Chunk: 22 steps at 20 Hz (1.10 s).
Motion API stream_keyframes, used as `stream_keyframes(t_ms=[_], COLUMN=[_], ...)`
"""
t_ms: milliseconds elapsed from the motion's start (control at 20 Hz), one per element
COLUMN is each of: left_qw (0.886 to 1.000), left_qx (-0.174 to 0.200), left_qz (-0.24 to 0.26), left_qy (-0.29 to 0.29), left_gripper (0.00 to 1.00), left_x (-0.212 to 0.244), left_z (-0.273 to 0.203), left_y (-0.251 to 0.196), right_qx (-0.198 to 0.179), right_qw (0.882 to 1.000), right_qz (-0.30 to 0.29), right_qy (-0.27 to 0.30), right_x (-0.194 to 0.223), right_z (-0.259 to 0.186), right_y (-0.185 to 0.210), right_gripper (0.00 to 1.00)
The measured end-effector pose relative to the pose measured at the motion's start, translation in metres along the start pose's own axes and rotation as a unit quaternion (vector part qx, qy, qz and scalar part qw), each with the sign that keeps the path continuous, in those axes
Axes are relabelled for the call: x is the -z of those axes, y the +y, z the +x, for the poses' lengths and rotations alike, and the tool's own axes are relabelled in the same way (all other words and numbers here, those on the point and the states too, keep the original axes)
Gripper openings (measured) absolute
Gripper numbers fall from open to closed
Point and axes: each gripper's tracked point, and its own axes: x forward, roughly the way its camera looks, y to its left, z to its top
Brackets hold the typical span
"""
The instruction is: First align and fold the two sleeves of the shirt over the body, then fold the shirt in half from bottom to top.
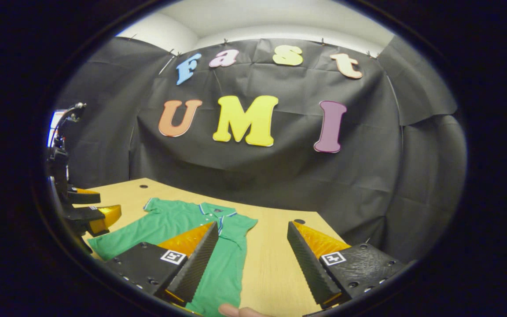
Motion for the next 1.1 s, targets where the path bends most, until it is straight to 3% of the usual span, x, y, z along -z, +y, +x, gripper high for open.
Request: stream_keyframes(t_ms=[100, 250, 400, 550, 700, 800, 1100], left_qw=[1.0, 0.999, 0.998, 0.997, 0.996, 0.996, 0.993], left_qx=[0.002, -0.006, -0.032, -0.048, -0.044, -0.055, -0.041], left_qz=[0.001, -0.037, -0.056, -0.065, -0.079, -0.061, -0.043], left_qy=[0.006, -0.008, -0.027, -0.004, 0.015, 0.039, 0.104], left_gripper=[1.0, 1.0, 1.0, 1.0, 1.0, 1.0, 1.0], left_x=[-0.007, -0.043, -0.082, -0.097, -0.099, -0.089, -0.033], left_z=[0.005, 0.023, 0.064, 0.12, 0.179, 0.216, 0.306], left_y=[-0.001, 0.011, 0.032, 0.049, 0.057, 0.071, 0.081], right_qx=[-0.008, -0.003, -0.004, 0.008, 0.013, 0.016, 0.025], right_qw=[1.0, 1.0, 1.0, 1.0, 1.0, 1.0, 1.0], right_qz=[0.006, -0.002, -0.007, -0.01, -0.007, 0.0, 0.001], right_qy=[-0.003, -0.015, -0.022, -0.018, -0.011, -0.006, 0.014], right_x=[0.001, -0.004, -0.007, -0.002, 0.003, 0.008, 0.028], right_z=[-0.003, -0.007, -0.007, -0.004, 0.001, 0.007, 0.027], right_y=[-0.002, -0.008, -0.007, -0.014, -0.019, -0.022, -0.03], right_gripper=[0.95, 0.95, 0.95, 0.95, 0.95, 0.96, 0.95])
